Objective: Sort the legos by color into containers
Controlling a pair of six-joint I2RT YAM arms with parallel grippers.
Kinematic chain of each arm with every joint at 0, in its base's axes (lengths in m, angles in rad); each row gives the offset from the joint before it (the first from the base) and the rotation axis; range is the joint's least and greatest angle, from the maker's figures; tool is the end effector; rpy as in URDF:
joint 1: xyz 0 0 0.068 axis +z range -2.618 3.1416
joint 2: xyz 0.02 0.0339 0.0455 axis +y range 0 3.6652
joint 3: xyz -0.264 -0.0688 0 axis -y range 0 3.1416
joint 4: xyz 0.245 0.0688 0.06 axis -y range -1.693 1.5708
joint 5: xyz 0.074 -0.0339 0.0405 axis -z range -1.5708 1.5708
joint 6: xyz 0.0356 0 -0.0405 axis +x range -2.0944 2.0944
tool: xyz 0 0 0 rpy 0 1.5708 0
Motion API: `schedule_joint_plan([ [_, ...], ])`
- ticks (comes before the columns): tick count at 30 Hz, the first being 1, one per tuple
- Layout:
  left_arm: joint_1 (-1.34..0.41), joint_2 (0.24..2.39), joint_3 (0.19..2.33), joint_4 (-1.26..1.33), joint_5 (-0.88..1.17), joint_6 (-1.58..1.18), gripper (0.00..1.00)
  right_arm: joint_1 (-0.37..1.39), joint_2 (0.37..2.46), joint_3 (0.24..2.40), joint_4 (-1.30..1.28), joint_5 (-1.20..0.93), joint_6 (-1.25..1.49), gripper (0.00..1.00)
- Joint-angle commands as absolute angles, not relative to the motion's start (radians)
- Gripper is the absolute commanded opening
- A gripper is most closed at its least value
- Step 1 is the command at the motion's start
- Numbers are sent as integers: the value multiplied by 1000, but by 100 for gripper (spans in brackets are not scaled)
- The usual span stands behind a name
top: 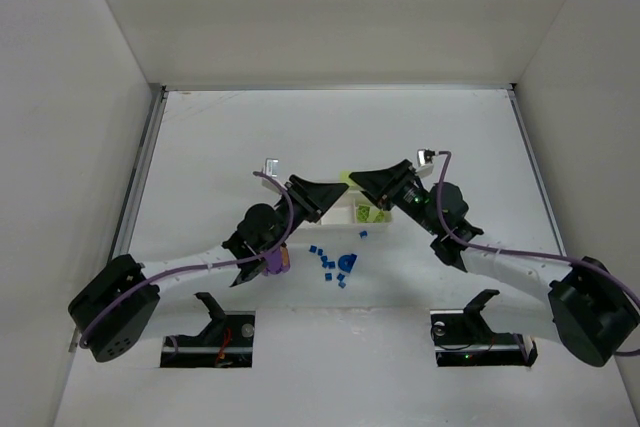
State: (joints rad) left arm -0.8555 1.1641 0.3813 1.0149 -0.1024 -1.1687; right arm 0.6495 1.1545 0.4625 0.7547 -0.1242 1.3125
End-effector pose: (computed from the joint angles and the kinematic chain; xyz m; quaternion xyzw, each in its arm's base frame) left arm 0.1589 -0.1773 0.2509 -0.1363 0.6058 -0.6473 0.4421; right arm 0.1959 0.1543 0.2517 0.1796 0.6608 0.6282 0.3693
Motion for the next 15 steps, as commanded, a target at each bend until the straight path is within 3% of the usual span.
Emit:
schedule_joint_plan([
  [1,-843,1157,370,1111,-107,-1163,17,639,1144,443,844,-143,1324,24],
  [15,-789,1167,386,1028,-81,-1086,12,513,977,292,763,-178,1263,23],
])
